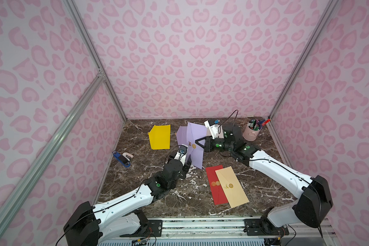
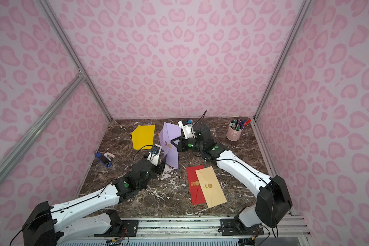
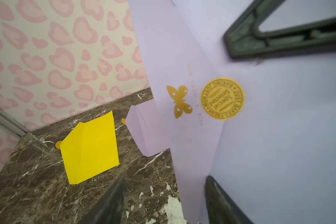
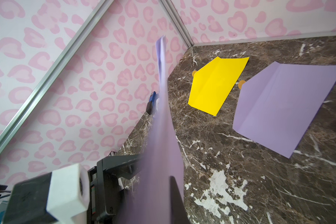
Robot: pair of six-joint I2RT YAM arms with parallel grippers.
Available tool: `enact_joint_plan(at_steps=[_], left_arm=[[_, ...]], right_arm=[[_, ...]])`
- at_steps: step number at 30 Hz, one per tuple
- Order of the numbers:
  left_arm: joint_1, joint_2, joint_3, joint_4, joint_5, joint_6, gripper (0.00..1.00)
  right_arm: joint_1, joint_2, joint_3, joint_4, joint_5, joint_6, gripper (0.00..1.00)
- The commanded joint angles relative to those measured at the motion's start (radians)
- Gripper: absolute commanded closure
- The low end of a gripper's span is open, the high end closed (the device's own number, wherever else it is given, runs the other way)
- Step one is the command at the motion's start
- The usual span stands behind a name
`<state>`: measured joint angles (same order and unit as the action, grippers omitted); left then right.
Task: Open the envelope
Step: Open the envelope flap on the envelope.
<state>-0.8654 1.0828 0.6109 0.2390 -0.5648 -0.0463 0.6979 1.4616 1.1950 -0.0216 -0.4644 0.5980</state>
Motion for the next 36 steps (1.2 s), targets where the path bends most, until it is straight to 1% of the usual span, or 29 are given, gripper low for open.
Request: enact_joint_plan(at_steps=[1, 15, 29, 36], left_arm=[[-0.001, -0.003, 0.004, 0.02, -0.055, 0.0, 0.33], [0.0, 0.013, 0.019, 0.034, -0.053, 0.013, 0.33], [-0.001, 0.029, 0.042, 0.052, -0.122, 0.0, 0.34], [-0.001, 0.06, 0.065, 0.069, -0.107, -0.003, 0.34]], right_arm=[[0.004, 0.0, 0.016, -0.004, -0.005, 0.003, 1.0], [0.015, 0.004, 0.024, -0.013, -0.003, 0.004, 1.0], [0.033, -0.003, 0.017, -0.008, 0.02, 0.021, 1.0], [0.061, 0.002, 0.022, -0.002, 0.046, 0.03, 1.0]])
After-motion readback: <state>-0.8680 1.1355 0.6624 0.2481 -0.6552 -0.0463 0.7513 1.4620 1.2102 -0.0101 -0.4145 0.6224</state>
